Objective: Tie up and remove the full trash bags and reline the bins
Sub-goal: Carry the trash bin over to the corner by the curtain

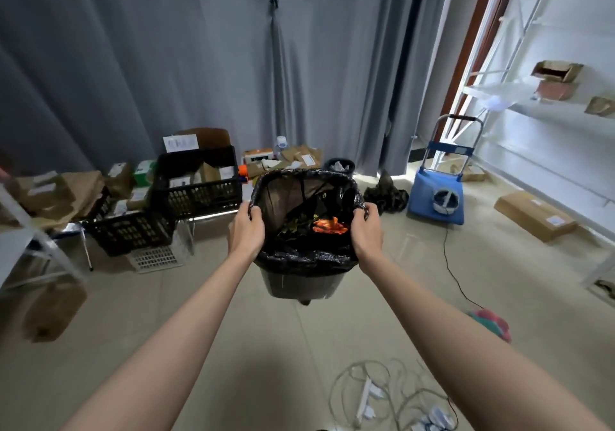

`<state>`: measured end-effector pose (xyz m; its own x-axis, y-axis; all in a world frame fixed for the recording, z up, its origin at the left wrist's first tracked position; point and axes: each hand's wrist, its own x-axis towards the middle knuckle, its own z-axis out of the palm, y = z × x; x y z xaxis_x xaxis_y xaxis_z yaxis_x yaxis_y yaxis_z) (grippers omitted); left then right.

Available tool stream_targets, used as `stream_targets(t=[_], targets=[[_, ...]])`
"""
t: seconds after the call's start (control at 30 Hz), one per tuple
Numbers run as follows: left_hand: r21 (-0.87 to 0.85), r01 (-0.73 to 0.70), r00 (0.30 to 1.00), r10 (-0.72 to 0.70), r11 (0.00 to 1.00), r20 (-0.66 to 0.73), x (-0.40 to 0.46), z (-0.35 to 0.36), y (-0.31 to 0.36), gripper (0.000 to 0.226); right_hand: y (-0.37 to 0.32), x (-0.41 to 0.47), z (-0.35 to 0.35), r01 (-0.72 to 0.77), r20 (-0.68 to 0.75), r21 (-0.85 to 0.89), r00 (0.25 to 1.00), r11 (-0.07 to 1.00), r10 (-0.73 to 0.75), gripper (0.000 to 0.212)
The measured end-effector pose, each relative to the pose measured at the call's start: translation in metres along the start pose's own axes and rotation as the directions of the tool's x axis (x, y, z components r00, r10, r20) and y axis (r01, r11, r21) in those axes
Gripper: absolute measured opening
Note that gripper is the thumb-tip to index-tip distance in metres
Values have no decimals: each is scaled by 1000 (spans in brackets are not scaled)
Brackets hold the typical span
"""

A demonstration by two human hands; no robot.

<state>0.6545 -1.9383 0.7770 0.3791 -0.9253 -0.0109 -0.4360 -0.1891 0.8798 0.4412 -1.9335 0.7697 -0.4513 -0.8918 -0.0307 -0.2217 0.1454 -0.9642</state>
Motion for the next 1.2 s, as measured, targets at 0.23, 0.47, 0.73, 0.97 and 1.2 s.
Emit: stream_targets(t=[0.23,0.47,0.73,0.97,1.2], targets=[[-5,-84,992,84,996,91,138,69,34,42,-1,138,53,-19,-108,-12,994,1000,18,23],[30,-118,976,110,993,190,286,169,59,38,14,300,100,-51,-200,2,978,999,50,26],[58,-97,952,76,994,295,421,263,86,47,6,431,125,-138,-253,-5,958,990,132,28],[40,-116,921,92,992,379,508,336,96,45,16,524,145,-183,-309,-31,937,983,165,23],[20,-134,863,107,991,494,612,422,106,47,26,625,171,-235,-394,-23,895,972,207,24]])
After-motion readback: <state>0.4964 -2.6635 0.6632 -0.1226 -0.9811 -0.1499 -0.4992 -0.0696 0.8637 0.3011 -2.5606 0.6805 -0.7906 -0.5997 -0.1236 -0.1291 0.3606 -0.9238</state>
